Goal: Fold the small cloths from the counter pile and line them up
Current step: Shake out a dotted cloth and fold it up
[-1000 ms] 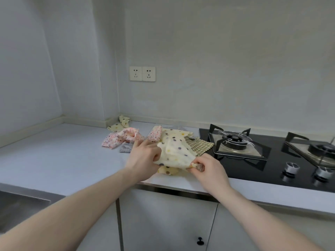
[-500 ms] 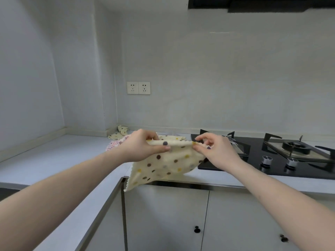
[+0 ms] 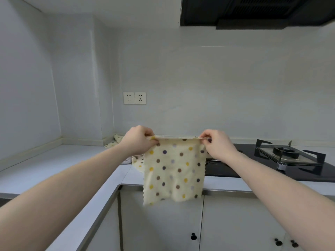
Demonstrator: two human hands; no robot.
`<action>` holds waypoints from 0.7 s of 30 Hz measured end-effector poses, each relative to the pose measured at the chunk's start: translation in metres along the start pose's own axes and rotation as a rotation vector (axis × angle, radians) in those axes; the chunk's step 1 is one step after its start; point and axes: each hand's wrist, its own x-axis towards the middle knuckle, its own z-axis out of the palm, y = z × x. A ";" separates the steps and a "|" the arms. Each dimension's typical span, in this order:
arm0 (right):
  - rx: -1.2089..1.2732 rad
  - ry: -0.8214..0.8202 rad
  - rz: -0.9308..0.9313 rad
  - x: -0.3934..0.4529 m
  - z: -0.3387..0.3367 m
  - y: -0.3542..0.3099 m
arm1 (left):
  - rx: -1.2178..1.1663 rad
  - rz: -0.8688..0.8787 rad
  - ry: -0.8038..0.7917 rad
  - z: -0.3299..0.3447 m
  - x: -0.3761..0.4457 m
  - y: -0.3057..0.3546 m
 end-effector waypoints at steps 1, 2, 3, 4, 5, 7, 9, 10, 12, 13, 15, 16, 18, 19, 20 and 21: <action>-0.008 0.052 0.004 0.008 -0.004 0.000 | -0.029 -0.001 0.069 -0.004 0.008 0.004; -0.015 0.108 0.006 0.015 -0.008 -0.001 | -0.062 0.000 0.139 -0.008 0.016 0.008; -0.021 0.162 0.007 0.021 -0.012 -0.001 | -0.086 0.012 0.201 -0.012 0.023 0.011; -0.023 0.208 0.003 0.025 -0.016 -0.002 | -0.104 0.032 0.247 -0.015 0.028 0.014; -0.020 0.238 -0.005 0.028 -0.020 -0.001 | -0.118 0.051 0.275 -0.018 0.032 0.015; -0.018 0.254 -0.020 0.028 -0.024 0.003 | -0.123 0.076 0.282 -0.022 0.034 0.016; -0.030 0.245 -0.011 0.022 -0.022 0.011 | -0.085 0.100 0.233 -0.023 0.028 0.016; -0.030 0.230 0.000 0.017 -0.019 0.017 | -0.063 0.106 0.183 -0.021 0.023 0.015; -0.010 0.133 0.030 0.002 -0.010 0.030 | -0.021 0.098 0.017 -0.013 0.010 0.010; -0.008 0.060 0.039 -0.007 -0.004 0.036 | 0.013 0.102 -0.078 -0.007 0.002 0.006; -0.028 -0.091 0.027 -0.025 0.006 0.047 | 0.095 0.138 -0.245 0.009 -0.013 -0.006; -0.033 -0.164 0.017 -0.033 0.011 0.053 | 0.121 0.163 -0.317 0.017 -0.021 -0.012; -0.039 -0.288 0.018 -0.046 0.020 0.062 | 0.132 0.192 -0.448 0.034 -0.034 -0.026; -0.052 -0.331 0.026 -0.050 0.024 0.067 | 0.137 0.193 -0.497 0.042 -0.040 -0.033; -0.065 -0.358 0.031 -0.054 0.028 0.070 | 0.142 0.198 -0.524 0.049 -0.045 -0.038; -0.072 -0.370 0.036 -0.055 0.032 0.073 | 0.152 0.203 -0.535 0.054 -0.047 -0.043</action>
